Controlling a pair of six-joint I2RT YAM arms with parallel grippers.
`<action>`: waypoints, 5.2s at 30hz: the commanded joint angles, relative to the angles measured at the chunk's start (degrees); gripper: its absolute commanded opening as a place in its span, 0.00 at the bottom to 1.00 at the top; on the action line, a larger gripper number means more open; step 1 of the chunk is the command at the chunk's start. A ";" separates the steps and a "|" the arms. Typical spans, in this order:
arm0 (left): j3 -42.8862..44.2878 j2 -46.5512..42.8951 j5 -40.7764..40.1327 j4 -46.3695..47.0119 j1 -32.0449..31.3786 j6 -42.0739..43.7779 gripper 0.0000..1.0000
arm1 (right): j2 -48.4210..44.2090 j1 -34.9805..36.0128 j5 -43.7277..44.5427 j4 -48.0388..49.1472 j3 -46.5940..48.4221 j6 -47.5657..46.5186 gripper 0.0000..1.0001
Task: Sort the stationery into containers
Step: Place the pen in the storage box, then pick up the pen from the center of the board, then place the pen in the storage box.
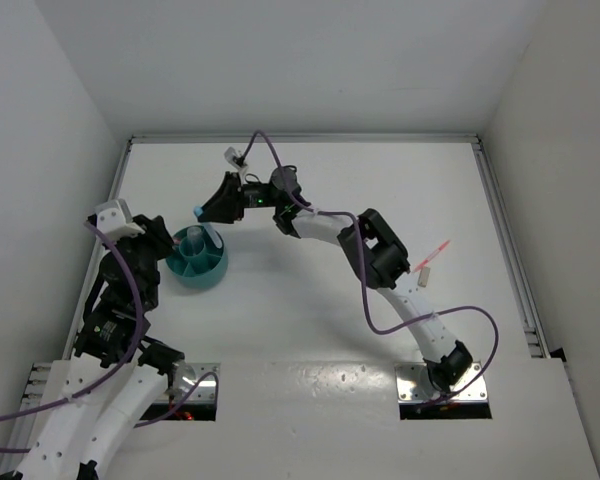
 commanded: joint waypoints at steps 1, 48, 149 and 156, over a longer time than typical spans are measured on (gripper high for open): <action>0.12 0.20 0.01 2.05 0.48 1.10 0.38 | 1.13 0.46 0.67 3.15 3.48 -2.63 0.00; -0.41 1.78 10.28 3.11 0.48 1.10 0.24 | -30.50 -15.70 49.71 -100.09 -6.17 -60.54 0.78; -1.02 -2.87 4.50 3.11 0.48 1.63 0.48 | -16.81 -0.51 4.45 -30.08 -3.57 -34.89 0.00; -1.03 -3.49 5.19 3.11 0.48 1.63 0.48 | -13.90 0.63 -0.12 -30.08 -1.26 -33.13 0.00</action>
